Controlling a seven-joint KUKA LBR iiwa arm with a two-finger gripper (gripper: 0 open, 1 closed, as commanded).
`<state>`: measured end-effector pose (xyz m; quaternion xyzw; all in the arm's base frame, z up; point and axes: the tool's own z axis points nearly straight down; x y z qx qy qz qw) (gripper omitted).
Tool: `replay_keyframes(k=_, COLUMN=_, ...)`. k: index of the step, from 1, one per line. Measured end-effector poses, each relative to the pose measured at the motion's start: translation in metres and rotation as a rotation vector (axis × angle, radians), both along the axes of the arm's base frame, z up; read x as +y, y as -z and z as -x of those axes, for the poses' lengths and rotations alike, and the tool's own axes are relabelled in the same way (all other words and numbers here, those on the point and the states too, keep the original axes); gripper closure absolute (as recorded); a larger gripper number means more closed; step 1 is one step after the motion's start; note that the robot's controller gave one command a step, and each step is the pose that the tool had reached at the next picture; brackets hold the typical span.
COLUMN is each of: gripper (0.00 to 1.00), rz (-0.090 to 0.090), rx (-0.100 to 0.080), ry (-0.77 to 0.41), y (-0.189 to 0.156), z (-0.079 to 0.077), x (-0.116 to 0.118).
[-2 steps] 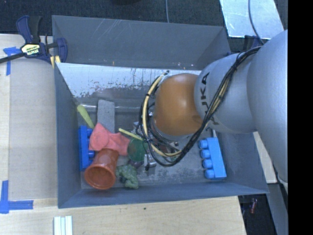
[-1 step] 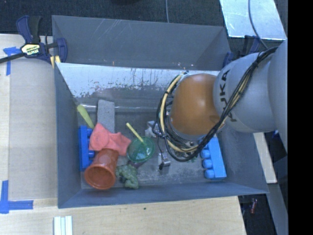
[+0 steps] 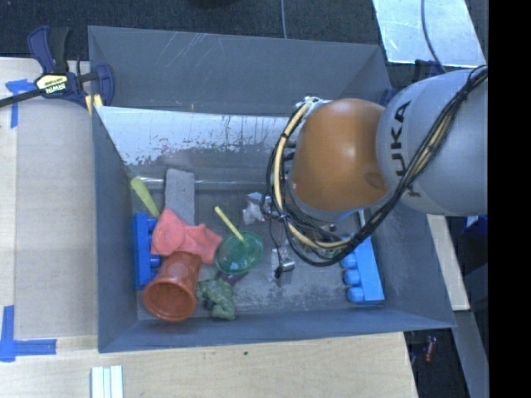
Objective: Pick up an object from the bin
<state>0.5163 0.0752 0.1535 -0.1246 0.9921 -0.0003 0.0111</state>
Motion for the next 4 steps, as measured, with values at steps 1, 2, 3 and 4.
replay_keyframes(k=1, gripper=0.0, rz=0.001, rx=-0.012, ry=-0.06, y=0.0, z=-0.005, x=0.025)
replay_keyframes(k=2, gripper=0.0, rz=0.007, rx=-0.012, ry=-0.252, y=0.025, z=-0.007, x=0.042)
replay_keyframes(k=3, gripper=0.0, rz=0.004, rx=-0.013, ry=-0.186, y=0.06, z=-0.021, x=0.074)
replay_keyframes(k=4, gripper=1.0, rz=0.007, rx=-0.02, ry=-0.271, y=-0.073, z=-0.034, x=0.059)
